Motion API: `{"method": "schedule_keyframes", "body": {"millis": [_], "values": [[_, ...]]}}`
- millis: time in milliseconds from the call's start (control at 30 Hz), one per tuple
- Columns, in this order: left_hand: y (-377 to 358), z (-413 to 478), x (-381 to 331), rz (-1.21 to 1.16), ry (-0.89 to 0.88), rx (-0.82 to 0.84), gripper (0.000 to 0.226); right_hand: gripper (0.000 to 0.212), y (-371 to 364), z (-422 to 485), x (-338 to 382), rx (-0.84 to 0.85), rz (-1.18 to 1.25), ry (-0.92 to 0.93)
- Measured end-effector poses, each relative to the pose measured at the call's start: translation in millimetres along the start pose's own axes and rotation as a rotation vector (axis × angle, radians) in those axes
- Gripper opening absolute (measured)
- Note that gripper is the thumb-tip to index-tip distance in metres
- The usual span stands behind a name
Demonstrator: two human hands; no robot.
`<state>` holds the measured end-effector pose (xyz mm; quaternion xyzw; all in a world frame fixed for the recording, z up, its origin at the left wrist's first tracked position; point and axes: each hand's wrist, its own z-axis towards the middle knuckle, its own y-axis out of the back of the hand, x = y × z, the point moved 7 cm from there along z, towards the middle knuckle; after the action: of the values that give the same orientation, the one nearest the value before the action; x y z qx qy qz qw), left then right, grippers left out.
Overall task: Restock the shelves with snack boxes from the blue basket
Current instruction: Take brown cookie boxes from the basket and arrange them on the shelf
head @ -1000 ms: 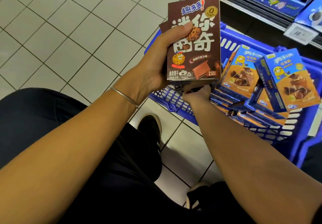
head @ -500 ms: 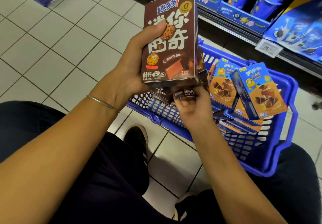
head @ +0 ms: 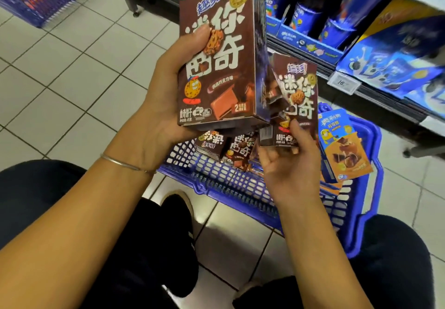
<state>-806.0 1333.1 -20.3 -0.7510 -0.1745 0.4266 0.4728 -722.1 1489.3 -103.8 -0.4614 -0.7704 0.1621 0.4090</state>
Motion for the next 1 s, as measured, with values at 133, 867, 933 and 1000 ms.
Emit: {"method": "schedule_keyframes", "body": {"millis": [133, 867, 933, 1000], "values": [[-19.0, -5.0, -6.6, -0.055, 0.082, -0.064, 0.049, 0.043, -25.0, -16.8, 40.6, -0.094, -0.195, 0.093], [-492.1, -141.9, -161.2, 0.012, 0.089, -0.094, 0.057, 0.063, -289.9, -415.5, 349.1, -0.09, -0.483, 0.405], [-528.6, -143.5, -174.0, 0.041, 0.033, -0.08, 0.045, 0.06, -305.7, -434.3, 370.8, -0.084, -0.485, 0.436], [-558.8, -139.7, -187.7, 0.106, -0.017, -0.08, 0.042, 0.057, -321.6, -446.4, 390.7, -0.065, -0.471, 0.47]]}}
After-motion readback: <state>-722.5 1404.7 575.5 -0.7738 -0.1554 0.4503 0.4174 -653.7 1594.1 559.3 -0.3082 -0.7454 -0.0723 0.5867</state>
